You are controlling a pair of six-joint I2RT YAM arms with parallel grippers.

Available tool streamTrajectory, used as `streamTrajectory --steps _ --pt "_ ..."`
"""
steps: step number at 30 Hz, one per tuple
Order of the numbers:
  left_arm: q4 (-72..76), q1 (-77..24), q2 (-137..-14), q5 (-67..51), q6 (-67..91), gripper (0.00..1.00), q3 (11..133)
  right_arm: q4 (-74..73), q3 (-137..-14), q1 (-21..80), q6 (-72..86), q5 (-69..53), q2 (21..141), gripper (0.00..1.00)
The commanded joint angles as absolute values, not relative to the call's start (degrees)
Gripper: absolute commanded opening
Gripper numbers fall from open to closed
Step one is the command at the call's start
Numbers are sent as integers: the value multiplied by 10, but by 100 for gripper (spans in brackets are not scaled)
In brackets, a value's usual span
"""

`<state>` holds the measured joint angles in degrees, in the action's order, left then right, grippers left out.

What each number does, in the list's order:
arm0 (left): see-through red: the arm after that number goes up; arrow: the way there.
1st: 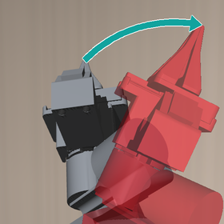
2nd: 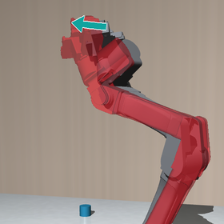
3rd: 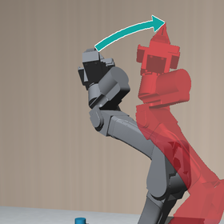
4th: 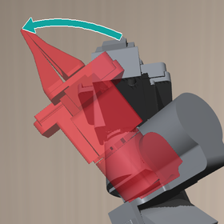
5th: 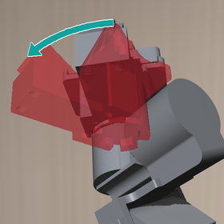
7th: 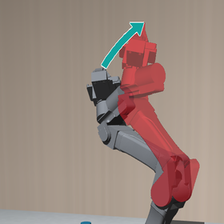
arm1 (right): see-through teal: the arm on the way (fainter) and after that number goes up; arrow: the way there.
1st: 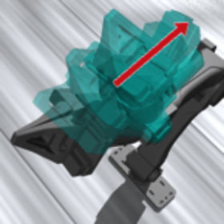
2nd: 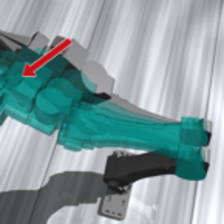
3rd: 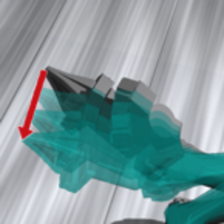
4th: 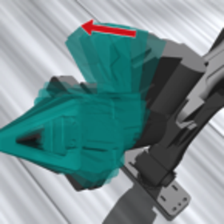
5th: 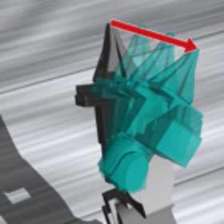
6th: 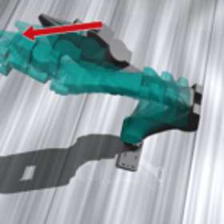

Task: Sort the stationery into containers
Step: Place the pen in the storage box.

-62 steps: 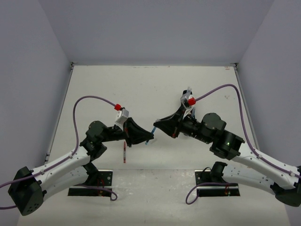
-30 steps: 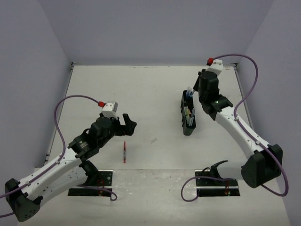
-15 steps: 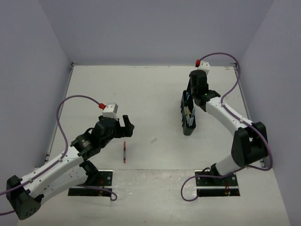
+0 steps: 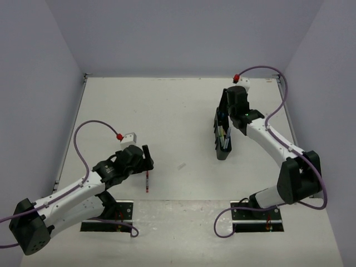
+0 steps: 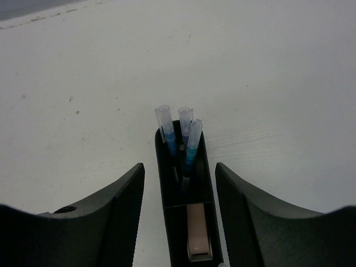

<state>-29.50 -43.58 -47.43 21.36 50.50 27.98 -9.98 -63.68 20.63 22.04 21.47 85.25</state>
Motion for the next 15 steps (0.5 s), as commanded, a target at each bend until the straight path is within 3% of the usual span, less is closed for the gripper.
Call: streamTrajectory --steps 1,6,10,15 --pt "-302 -442 -500 199 551 91 251 -152 -672 216 243 199 772 56" --pt "-321 -473 -556 207 577 83 252 -215 -680 242 245 161 727 57" --pt "-334 -513 -578 228 608 67 253 -241 -665 272 244 130 697 56" --pt "-370 -553 -592 241 652 65 260 -279 -678 314 243 139 677 56"
